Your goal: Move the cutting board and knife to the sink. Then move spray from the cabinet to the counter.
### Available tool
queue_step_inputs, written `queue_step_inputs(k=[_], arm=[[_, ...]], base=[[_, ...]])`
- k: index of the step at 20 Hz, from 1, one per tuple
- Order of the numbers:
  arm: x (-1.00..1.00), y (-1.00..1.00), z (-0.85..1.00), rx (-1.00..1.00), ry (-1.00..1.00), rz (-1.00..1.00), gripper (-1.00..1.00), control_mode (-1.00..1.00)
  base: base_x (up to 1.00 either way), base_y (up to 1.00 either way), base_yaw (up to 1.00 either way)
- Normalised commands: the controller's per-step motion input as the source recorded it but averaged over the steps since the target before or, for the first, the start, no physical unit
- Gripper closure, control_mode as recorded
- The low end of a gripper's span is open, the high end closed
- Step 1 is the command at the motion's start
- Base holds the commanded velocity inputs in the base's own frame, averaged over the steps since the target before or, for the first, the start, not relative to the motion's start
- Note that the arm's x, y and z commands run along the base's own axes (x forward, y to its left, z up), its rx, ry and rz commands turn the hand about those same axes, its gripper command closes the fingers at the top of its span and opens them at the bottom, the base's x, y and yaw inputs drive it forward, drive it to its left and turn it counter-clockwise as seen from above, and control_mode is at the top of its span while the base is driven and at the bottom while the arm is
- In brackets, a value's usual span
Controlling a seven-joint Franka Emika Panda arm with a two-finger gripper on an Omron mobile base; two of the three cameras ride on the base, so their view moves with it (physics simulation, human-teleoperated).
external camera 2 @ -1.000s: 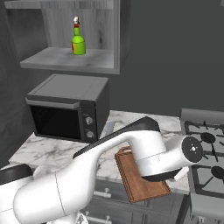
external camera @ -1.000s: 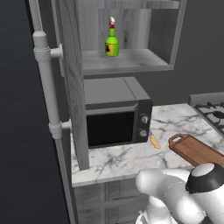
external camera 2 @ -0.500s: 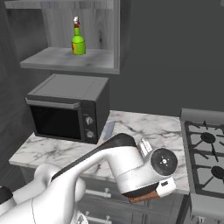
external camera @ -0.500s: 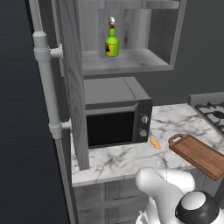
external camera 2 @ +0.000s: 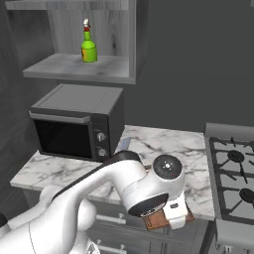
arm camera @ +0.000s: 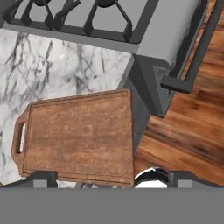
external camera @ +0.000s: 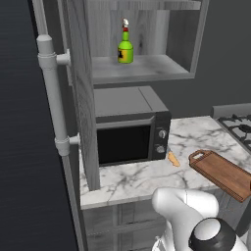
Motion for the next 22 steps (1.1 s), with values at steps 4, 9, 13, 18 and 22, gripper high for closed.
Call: queue_step_inputs(k=[4,9,13,18,22], arm=[[-0.26,-0.13,-0.12,0.06,0.03,0.00,-1.00,-1.00],[-0.21,-0.12,-0.24,0.09,0.00,0.00,-1.00,-1.00],[-0.16,-0.18,-0.22,0.20,0.00,0.00,-1.00,-1.00],[-0.08,-0.12,-0.22,0.23,0.00,0.00,-1.00,-1.00],[-0.01,-0.13,-0.21,0.28,0.00,0.00,-1.00,-1.00]], base=[[0.00,0.00,0.00],[0.00,0.00,0.00],[0.00,0.00,0.00],[0.00,0.00,0.00],[0.00,0.00,0.00]])
